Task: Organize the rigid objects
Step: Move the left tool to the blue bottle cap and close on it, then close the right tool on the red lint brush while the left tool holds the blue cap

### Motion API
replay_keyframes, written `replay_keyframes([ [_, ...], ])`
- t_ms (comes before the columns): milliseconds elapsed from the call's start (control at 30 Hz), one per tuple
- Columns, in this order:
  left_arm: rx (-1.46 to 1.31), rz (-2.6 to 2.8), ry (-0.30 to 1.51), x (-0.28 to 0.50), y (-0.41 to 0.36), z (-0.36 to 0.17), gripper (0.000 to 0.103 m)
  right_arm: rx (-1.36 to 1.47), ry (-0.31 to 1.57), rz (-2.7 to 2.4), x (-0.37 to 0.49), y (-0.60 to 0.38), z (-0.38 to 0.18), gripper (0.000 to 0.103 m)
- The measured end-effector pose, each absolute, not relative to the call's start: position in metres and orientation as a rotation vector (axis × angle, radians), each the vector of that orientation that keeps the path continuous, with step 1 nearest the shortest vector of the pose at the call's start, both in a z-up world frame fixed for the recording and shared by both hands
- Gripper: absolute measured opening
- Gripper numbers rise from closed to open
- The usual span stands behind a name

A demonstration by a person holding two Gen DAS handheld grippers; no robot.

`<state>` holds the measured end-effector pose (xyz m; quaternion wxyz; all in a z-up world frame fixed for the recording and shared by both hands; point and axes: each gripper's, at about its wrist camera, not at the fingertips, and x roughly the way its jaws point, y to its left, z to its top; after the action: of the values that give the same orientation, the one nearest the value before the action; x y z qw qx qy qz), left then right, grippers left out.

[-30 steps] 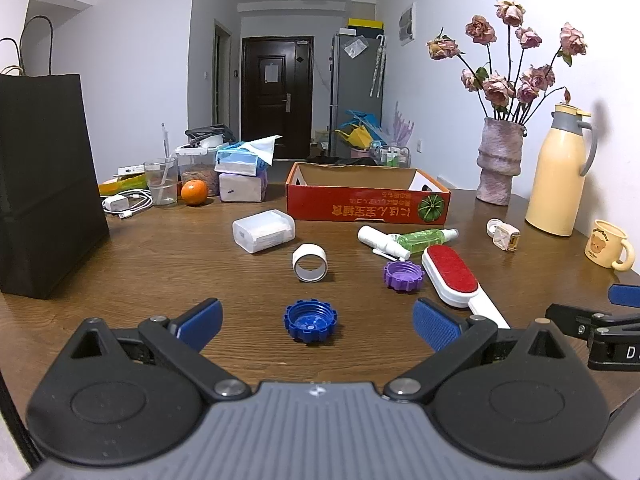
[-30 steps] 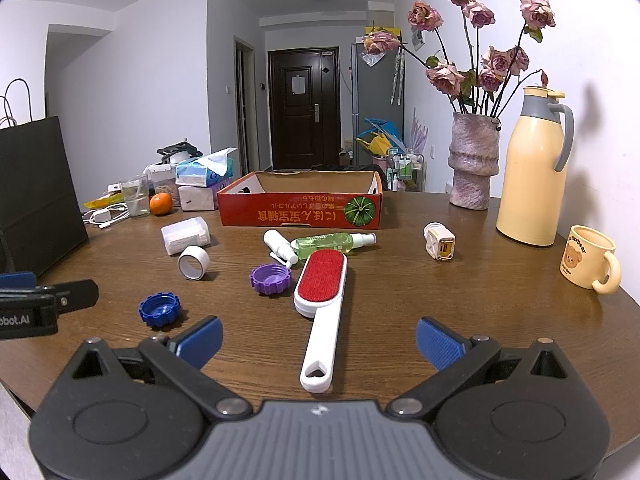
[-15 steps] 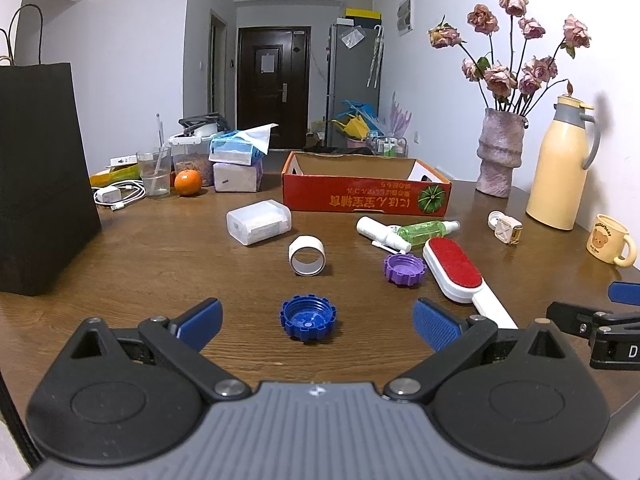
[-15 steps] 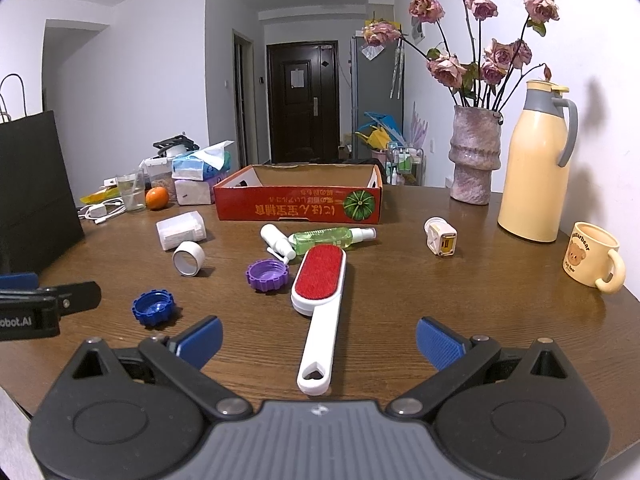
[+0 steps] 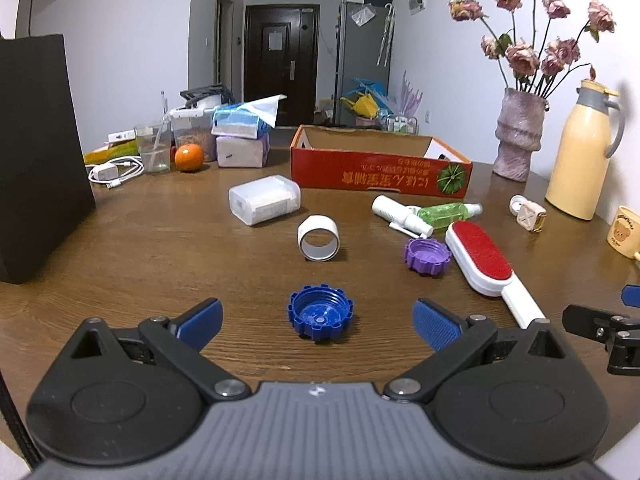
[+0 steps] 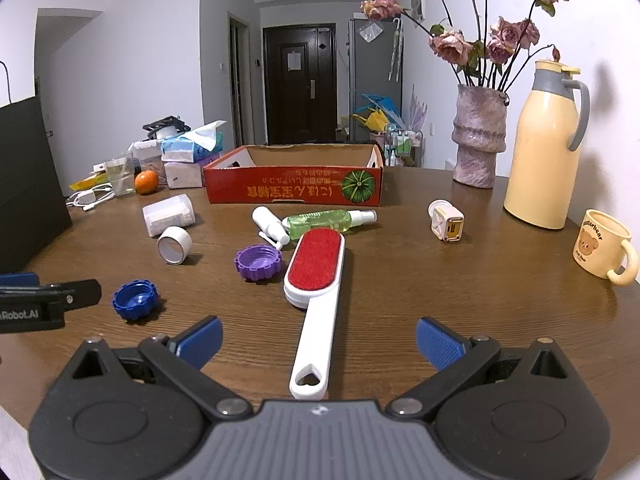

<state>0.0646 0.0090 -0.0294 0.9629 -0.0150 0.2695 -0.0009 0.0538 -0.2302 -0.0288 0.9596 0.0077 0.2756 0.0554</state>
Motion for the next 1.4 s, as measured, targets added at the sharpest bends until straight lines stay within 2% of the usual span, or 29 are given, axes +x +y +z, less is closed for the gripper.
replay_keyframes([
  [1067,0.016,0.065,0.716,0.147,0.000,-0.074,0.103,0.043,0.659,0.113,0.131,-0.235,-0.064,0.103],
  [1133,0.011,0.055,0.720,0.150,0.000,-0.074,0.098,0.042,0.661,0.116,0.134,-0.235,-0.065,0.103],
  [1200,0.012,0.045,0.724,0.152,-0.001,-0.075,0.089,0.043,0.664,0.118,0.137,-0.234,-0.066,0.103],
  [1267,0.006,0.032,0.738,0.155,-0.002,-0.077,0.073,0.043,0.666,0.119,0.140,-0.234,-0.067,0.103],
  [1333,0.001,0.024,0.741,0.156,-0.001,-0.078,0.063,0.042,0.670,0.122,0.143,-0.233,-0.068,0.103],
  [1367,0.000,0.023,0.737,0.156,-0.001,-0.078,0.055,0.041,0.673,0.124,0.145,-0.232,-0.068,0.103],
  [1400,-0.004,0.017,0.736,0.157,0.000,-0.078,0.055,0.041,0.674,0.124,0.146,-0.232,-0.068,0.103],
])
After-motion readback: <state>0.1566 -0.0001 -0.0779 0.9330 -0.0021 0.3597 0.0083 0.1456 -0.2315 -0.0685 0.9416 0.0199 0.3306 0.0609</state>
